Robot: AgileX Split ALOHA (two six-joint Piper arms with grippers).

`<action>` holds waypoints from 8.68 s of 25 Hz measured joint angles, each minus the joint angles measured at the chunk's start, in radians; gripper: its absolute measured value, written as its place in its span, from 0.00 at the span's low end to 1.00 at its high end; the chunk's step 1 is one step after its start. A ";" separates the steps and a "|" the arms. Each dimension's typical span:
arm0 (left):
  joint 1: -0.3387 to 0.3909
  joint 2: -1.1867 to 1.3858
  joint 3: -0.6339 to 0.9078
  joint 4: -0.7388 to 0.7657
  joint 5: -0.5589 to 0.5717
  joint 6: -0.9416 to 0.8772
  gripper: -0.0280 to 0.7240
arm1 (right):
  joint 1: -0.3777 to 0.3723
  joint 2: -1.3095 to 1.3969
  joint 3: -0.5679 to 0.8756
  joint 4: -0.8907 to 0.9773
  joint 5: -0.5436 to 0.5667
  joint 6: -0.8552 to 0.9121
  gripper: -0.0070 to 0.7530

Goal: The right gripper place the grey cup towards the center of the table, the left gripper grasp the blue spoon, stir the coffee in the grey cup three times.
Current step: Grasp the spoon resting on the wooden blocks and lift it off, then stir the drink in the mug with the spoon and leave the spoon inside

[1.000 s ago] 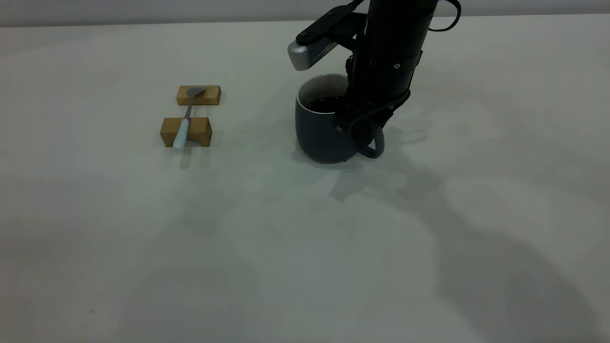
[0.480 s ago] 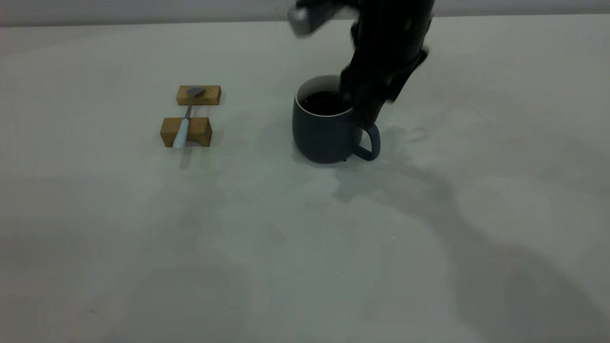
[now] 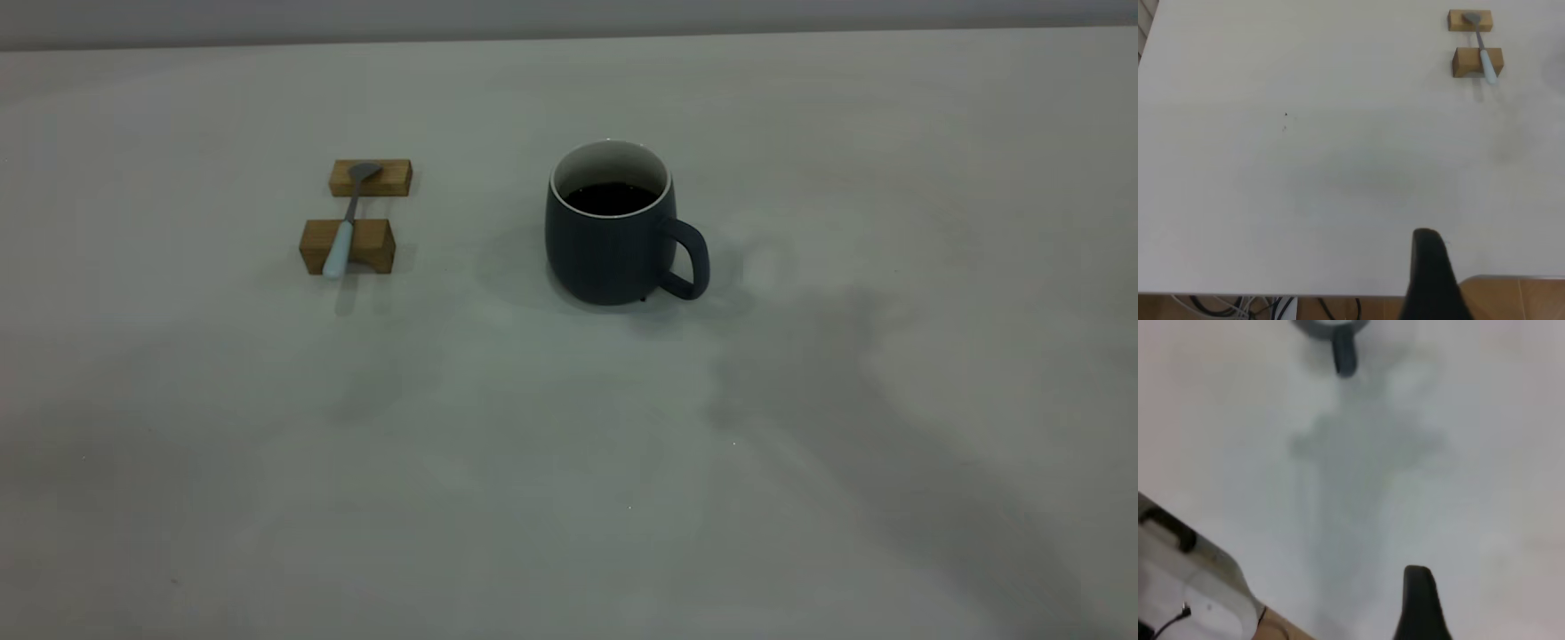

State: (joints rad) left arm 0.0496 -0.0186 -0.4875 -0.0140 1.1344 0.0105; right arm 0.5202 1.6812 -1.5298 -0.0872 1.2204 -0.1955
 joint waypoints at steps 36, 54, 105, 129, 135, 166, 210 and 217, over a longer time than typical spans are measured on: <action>0.000 0.000 0.000 0.000 0.000 0.000 0.78 | -0.430 -1.584 1.061 0.118 -0.099 0.141 0.84; 0.000 0.000 0.000 0.000 0.000 0.000 0.78 | -0.571 -1.661 1.061 0.118 -0.093 0.150 0.73; -0.101 1.572 -0.439 -0.140 -0.560 0.027 0.93 | -0.571 -1.661 1.061 0.118 -0.093 0.150 0.33; -0.298 2.278 -0.808 -0.082 -0.678 -0.098 0.93 | -0.571 -1.661 1.061 0.118 -0.093 0.150 0.33; -0.303 2.342 -0.844 -0.083 -0.695 -0.101 0.90 | -0.571 -1.661 1.061 0.118 -0.093 0.150 0.33; -0.314 2.273 -1.310 -0.427 0.034 -0.885 0.24 | -0.571 -1.661 1.061 0.118 -0.093 0.150 0.33; -0.318 2.610 -1.325 -1.360 -0.015 -0.714 0.23 | -0.571 -1.661 1.061 0.118 -0.093 0.150 0.33; -0.318 2.630 -1.325 -1.339 0.022 -0.971 0.23 | -0.571 -1.662 1.061 0.118 -0.093 0.150 0.33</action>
State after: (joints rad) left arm -0.2688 2.6109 -1.8125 -1.3531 1.1565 -0.9601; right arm -0.0503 0.0194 -0.4689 0.0308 1.1278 -0.0458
